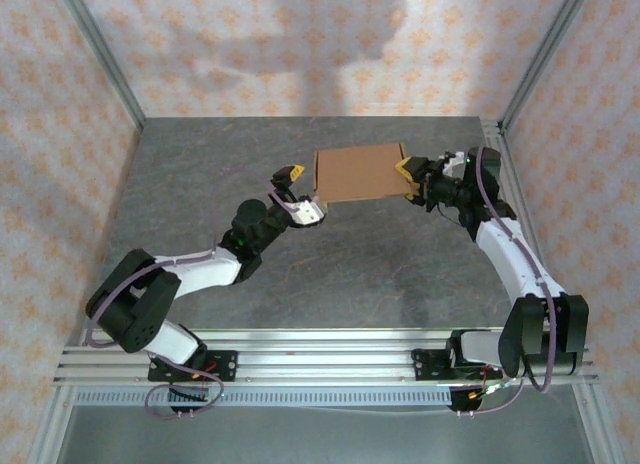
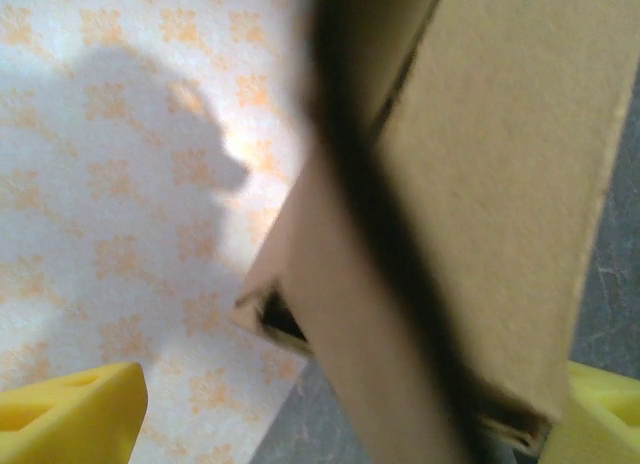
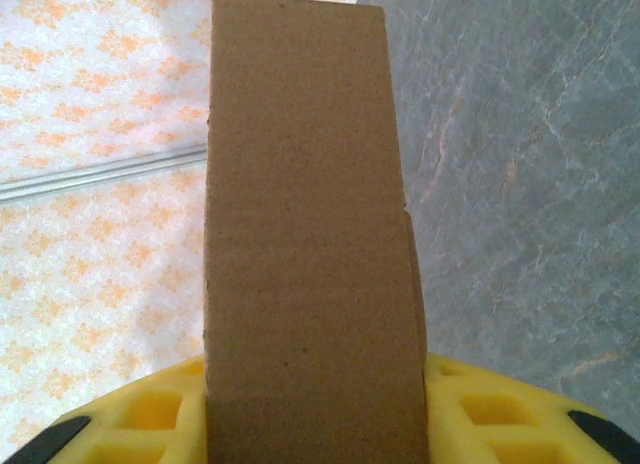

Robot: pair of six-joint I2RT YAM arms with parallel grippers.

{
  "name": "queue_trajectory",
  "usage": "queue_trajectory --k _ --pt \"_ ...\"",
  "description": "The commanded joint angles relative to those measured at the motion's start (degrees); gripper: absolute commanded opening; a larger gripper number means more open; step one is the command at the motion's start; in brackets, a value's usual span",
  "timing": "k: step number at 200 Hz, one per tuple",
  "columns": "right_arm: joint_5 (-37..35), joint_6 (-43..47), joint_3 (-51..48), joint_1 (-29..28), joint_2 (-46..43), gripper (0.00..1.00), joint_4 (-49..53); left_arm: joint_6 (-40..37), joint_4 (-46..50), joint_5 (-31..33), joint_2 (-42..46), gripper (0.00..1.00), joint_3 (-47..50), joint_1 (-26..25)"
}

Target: Fold the paper box

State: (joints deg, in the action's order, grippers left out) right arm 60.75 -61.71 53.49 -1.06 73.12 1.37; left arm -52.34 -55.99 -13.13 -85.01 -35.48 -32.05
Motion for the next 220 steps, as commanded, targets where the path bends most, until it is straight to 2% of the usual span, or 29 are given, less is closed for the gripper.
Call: queue_trajectory --k 1,22,44,76,138,178,220 --pt "3.0 1.7 3.1 0.2 -0.3 0.27 5.1 -1.5 -1.3 -1.5 3.0 0.88 0.6 -0.6" --pt "3.6 3.9 4.6 0.1 0.9 0.27 8.4 -1.8 -0.6 -3.2 4.5 0.81 1.2 -0.7" --pt "4.2 3.5 5.1 0.2 2.1 0.27 8.1 -1.0 3.8 -6.8 7.2 0.73 1.2 -0.6" --pt "4.7 3.8 6.2 0.2 3.3 0.27 8.0 -1.3 6.7 -8.7 8.8 0.63 1.5 -0.6" --pt "4.4 5.5 7.5 0.1 4.7 0.28 10.1 -1.6 11.1 -11.2 9.0 0.51 0.3 -0.6" --pt "3.4 5.2 7.6 0.2 4.9 0.37 9.6 -1.7 13.3 -10.0 8.3 0.47 -0.5 -0.6" --pt "1.5 5.6 7.8 0.4 4.2 0.54 9.6 -1.5 15.4 -10.0 7.1 0.42 -1.2 -0.1"
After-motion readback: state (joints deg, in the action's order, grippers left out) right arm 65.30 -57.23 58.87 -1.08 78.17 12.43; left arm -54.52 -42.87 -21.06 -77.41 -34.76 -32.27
